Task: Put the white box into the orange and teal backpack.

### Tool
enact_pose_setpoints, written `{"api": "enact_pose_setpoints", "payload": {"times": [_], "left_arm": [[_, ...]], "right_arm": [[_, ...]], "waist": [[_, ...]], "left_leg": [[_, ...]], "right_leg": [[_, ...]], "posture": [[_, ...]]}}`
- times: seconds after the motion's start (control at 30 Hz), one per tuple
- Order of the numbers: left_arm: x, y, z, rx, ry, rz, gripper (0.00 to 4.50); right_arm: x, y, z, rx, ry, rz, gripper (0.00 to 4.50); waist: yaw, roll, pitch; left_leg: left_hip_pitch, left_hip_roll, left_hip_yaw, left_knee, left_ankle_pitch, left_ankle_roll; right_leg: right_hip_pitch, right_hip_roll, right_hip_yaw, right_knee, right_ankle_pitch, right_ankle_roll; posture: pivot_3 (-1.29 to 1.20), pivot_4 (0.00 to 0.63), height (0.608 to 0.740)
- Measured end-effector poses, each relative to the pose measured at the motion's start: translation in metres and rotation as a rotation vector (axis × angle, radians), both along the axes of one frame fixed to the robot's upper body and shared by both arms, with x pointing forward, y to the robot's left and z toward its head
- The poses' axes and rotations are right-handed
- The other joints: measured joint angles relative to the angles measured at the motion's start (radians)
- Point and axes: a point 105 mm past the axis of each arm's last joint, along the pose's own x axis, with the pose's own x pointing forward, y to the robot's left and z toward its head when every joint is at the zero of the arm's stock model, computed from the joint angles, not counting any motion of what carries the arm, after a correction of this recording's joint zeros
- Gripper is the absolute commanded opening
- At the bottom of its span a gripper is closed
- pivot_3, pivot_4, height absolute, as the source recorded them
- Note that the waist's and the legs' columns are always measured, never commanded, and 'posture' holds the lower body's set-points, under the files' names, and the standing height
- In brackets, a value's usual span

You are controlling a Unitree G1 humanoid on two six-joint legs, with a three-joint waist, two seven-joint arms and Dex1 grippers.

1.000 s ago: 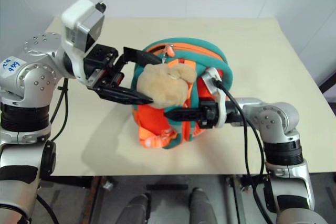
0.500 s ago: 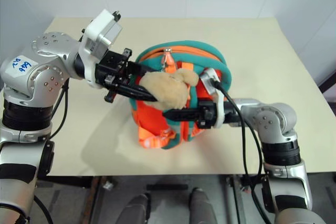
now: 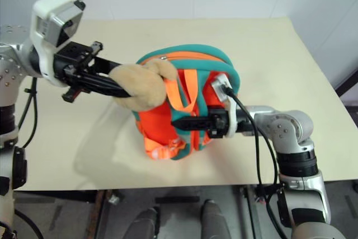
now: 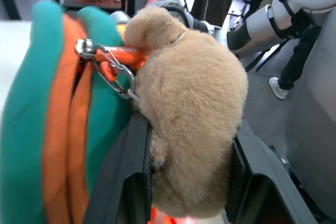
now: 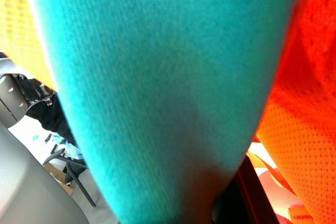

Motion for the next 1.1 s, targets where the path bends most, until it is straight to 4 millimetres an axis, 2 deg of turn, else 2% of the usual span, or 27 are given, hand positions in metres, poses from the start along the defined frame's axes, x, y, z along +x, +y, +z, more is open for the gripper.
{"api": "enact_pose_setpoints", "payload": {"times": [0.23,0.3,0.43,0.6,0.77,1.1], "left_arm": [[0.011,0.029,0.000,-0.008,0.068,0.123,1.25],[0.014,0.039,-0.008,0.010,0.093,0.174,1.25],[0.021,0.060,-0.038,0.088,0.175,0.283,1.25],[0.020,0.066,-0.053,0.104,0.231,0.309,1.25],[0.019,0.073,-0.078,0.109,0.346,0.343,1.25],[0.019,0.076,-0.097,0.044,0.482,0.381,1.25]], "right_arm": [[0.000,0.001,-0.001,0.006,0.003,-0.002,0.09],[0.000,0.002,-0.001,0.009,0.001,-0.001,0.09],[-0.001,0.003,-0.002,0.009,0.001,-0.006,0.09],[-0.002,0.004,-0.002,0.012,0.002,-0.006,0.09],[-0.002,0.004,-0.003,0.013,0.008,-0.009,0.09],[-0.003,0.005,-0.004,0.018,0.014,-0.010,0.09]], "waist": [[-0.003,0.000,0.000],[-0.005,0.000,0.000],[-0.003,0.000,0.000],[-0.002,0.000,0.000],[-0.005,0.000,0.000],[-0.005,0.000,0.000]], "left_leg": [[0.000,0.000,0.000,-0.001,0.000,0.000],[0.001,0.000,0.000,-0.001,0.000,0.000],[0.001,0.000,0.000,-0.002,0.000,0.000],[0.001,0.000,0.000,-0.002,0.000,0.000],[0.001,0.001,0.000,-0.002,0.000,0.000],[0.002,0.001,0.000,-0.002,0.000,0.000]], "right_leg": [[0.000,0.000,0.000,0.000,0.000,0.000],[0.000,0.000,0.000,0.000,0.000,0.000],[0.000,0.000,0.000,0.001,0.000,-0.001],[0.000,0.000,0.000,0.001,-0.001,-0.001],[-0.001,0.001,0.000,0.002,-0.001,-0.002],[-0.001,0.001,0.000,0.002,-0.001,-0.002]], "posture": [[0.00,0.150,0.740],[0.00,0.150,0.740],[0.00,0.150,0.740],[0.00,0.150,0.740],[0.00,0.150,0.740],[0.00,0.150,0.740]]}}
